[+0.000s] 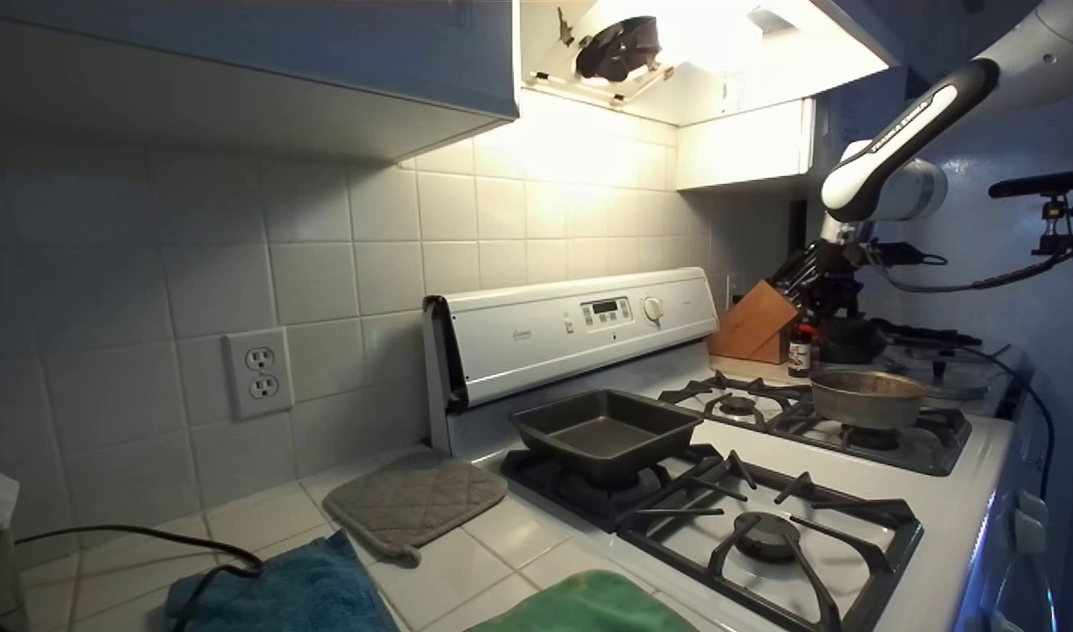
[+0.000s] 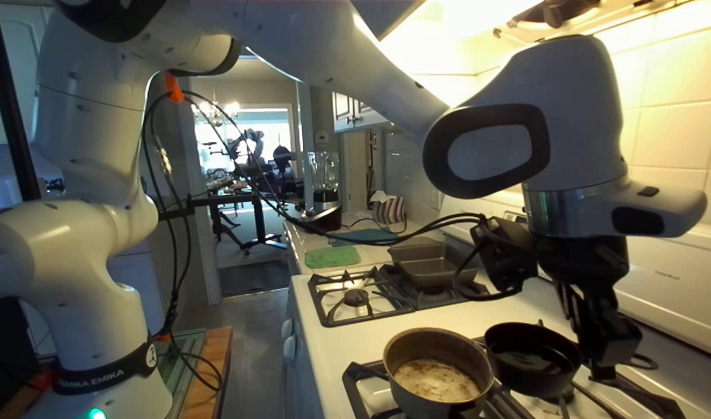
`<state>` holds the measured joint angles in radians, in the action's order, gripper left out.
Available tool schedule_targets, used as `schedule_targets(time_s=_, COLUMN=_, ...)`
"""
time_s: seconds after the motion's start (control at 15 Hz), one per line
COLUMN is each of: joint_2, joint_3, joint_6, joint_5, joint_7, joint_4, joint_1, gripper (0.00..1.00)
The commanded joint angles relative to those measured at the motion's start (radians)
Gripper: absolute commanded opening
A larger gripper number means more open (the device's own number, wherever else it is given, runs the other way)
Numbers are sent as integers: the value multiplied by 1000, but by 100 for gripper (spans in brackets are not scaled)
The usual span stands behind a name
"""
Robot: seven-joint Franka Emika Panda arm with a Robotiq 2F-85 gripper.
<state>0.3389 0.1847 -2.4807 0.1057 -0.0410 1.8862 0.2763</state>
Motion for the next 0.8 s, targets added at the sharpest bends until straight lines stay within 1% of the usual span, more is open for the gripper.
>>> schedule_targets(time_s=0.0, joint_2=-87, joint_3=-15, joint_6=-47, joint_5=-32, joint_7=-35, joint_4=117, joint_1=-36, gripper=6)
schedule_targets(time_s=0.4, joint_2=-147, joint_3=-51, joint_6=-97, joint_5=-39, joint_7=-66, joint_4=210, joint_1=-88, gripper=6)
schedule_targets(time_s=0.73, joint_2=-181, joint_3=-70, joint_6=-235, joint_5=-41, joint_7=-62, joint_4=288, joint_1=-119, gripper=6)
